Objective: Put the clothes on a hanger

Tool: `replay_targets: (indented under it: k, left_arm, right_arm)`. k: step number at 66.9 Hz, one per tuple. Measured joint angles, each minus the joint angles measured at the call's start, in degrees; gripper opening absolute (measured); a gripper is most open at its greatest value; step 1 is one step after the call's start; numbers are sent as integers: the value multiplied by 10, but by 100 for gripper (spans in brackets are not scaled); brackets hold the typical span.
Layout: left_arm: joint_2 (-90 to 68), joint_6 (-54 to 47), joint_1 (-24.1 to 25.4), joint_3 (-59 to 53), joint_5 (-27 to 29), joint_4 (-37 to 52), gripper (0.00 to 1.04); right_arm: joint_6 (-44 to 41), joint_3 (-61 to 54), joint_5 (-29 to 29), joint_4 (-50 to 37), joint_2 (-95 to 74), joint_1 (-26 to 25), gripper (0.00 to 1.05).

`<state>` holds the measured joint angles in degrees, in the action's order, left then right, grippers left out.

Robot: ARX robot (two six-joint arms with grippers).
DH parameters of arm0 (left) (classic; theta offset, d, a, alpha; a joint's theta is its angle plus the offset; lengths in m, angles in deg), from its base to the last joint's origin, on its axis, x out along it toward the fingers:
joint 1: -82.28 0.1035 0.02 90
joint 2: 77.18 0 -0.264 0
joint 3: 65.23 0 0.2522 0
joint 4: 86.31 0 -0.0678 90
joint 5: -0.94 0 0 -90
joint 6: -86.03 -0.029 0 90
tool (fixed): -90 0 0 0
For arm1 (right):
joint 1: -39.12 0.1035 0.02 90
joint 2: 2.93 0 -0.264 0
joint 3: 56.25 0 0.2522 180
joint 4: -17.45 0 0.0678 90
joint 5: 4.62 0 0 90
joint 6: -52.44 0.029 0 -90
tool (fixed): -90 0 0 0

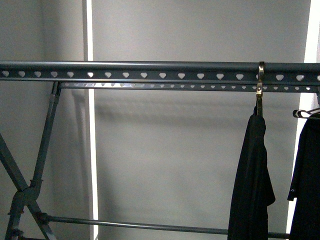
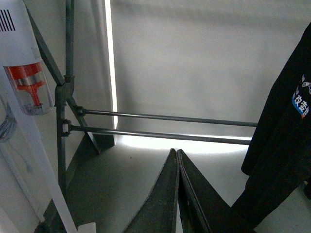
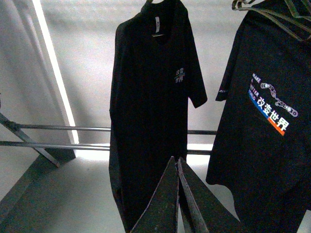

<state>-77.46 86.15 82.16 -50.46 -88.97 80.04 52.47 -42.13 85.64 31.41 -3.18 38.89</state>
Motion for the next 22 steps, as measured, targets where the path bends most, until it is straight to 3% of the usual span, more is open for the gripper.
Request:
replay_targets:
  k: [11,15,22]
  left_arm:
    - [0,0,0,0,0,0,4]
    - [0,0,0,0,0,0,4]
    - [0,0,0,0,0,0,26]
  right_arm:
    - [0,0,0,0,0,0,2]
    - [0,0,0,0,0,0,11]
    - [0,0,0,0,0,0,32]
